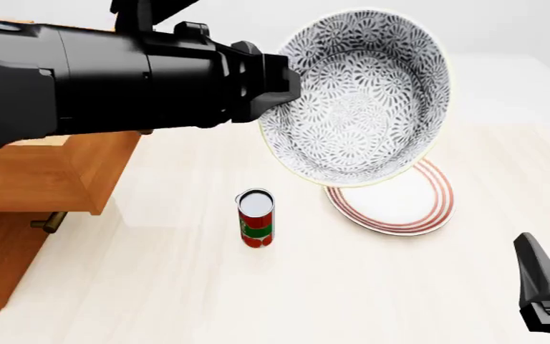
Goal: Put the bowl in the top drawer of the cabinet.
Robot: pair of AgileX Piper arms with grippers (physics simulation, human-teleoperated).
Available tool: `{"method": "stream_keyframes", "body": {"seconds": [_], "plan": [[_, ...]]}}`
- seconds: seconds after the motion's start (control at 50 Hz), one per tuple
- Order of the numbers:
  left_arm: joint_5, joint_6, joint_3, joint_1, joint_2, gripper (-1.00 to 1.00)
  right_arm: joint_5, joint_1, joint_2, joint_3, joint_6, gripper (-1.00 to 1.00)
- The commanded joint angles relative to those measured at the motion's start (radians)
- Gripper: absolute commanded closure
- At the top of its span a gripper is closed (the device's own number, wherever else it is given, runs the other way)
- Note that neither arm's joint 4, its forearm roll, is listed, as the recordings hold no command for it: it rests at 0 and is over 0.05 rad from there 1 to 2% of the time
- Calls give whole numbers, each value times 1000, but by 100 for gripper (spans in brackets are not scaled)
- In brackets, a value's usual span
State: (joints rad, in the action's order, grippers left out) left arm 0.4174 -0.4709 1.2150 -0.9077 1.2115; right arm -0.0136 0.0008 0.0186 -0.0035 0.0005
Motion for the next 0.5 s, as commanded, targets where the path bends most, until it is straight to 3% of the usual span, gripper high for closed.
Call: {"method": "stream_keyframes", "body": {"seconds": [0.02, 0.5], "plan": [[51, 6, 8, 68, -34, 100, 4, 0, -4, 0, 0, -100], [119, 25, 50, 154, -96, 100, 4, 0, -5, 0, 0, -100]]}}
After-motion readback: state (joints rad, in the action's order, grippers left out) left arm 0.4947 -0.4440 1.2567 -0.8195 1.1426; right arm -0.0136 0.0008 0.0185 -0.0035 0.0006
